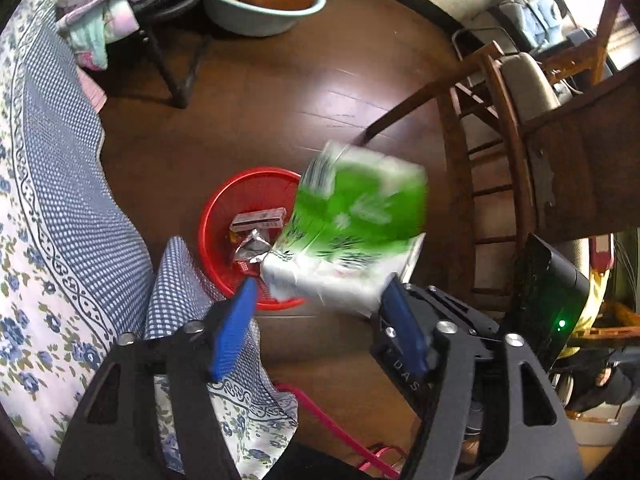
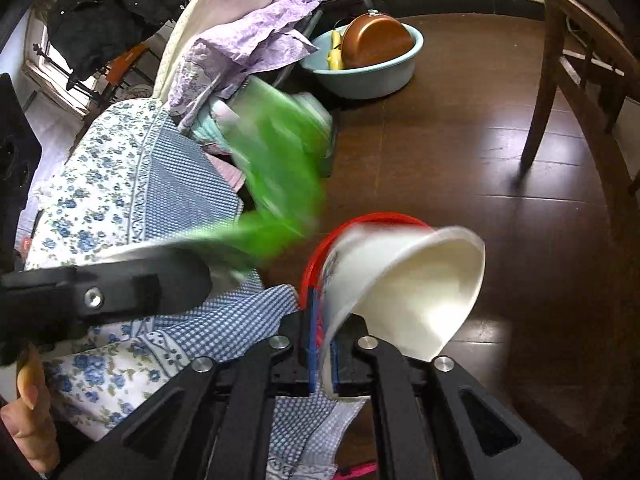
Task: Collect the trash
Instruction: 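Carry carton and paper cup to the red wastebasket and open both grippers, then return to the bed and grasp the white tissue with the right gripper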
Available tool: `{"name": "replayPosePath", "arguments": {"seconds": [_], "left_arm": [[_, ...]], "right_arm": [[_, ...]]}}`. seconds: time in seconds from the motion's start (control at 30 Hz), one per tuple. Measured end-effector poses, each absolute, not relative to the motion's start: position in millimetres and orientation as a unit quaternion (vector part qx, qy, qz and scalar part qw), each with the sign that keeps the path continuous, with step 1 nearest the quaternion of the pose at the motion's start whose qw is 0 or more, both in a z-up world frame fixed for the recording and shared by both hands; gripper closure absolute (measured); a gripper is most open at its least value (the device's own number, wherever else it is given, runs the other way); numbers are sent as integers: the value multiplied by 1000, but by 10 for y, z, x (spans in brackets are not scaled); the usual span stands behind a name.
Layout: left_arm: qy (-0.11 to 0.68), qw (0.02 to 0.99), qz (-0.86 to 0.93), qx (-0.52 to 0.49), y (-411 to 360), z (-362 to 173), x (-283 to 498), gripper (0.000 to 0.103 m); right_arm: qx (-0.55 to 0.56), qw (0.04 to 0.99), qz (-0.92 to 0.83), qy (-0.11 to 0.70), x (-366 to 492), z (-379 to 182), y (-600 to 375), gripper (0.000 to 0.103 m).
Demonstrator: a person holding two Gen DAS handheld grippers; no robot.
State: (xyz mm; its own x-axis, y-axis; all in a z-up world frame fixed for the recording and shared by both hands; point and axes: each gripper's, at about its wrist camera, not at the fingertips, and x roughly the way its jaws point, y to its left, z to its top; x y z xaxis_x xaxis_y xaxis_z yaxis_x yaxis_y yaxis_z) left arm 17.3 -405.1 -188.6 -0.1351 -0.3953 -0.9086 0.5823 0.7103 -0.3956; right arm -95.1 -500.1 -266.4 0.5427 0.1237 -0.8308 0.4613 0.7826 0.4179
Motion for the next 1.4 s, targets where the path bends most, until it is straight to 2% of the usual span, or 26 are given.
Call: {"name": "replayPosePath", "arguments": {"seconds": [0.03,0.3,0.43,0.57,0.7,0.87,0.93,1.03,1.13,1.27,1.4], "left_arm": [[656,651,-376,66,-4050,-1885,180,36],[650,660,-375,46,-3938,-1741,242,35],[618,689,-375,57,-3867,-1508,232,35],[587,717,-371,52,-3717,-1268,261,28],[568,736,-366,38,-3536,-1057,318,28],[552,756,-351,-2,-3170,-820,479,28],[542,768,-341,-13,-2996,-722,554,27],[523,790,-319,-27,-2679,-573,674,22],[509,809,-290,-45,-2312,-447,828,21],[491,834,-248,-52,-1892,-341,985,21],[472,858,-197,-47,-1480,-292,1097,17]], "right_arm": [[317,820,-104,464,-970,-2674,-5015,70],[297,828,-116,462,-1028,-2499,-5030,69],[285,834,-120,457,-1062,-2333,-4995,60],[253,845,-123,454,-1017,-2122,-4858,47],[227,861,-110,442,-929,-1859,-4638,42],[142,886,-118,427,-748,-1501,-4271,30],[123,892,-114,420,-675,-1376,-4165,28],[134,898,-99,407,-545,-1191,-4044,28],[124,905,-87,396,-382,-1018,-3839,27],[118,913,-67,383,-168,-883,-3477,18],[110,916,-44,385,-2,-885,-3102,15]]}}
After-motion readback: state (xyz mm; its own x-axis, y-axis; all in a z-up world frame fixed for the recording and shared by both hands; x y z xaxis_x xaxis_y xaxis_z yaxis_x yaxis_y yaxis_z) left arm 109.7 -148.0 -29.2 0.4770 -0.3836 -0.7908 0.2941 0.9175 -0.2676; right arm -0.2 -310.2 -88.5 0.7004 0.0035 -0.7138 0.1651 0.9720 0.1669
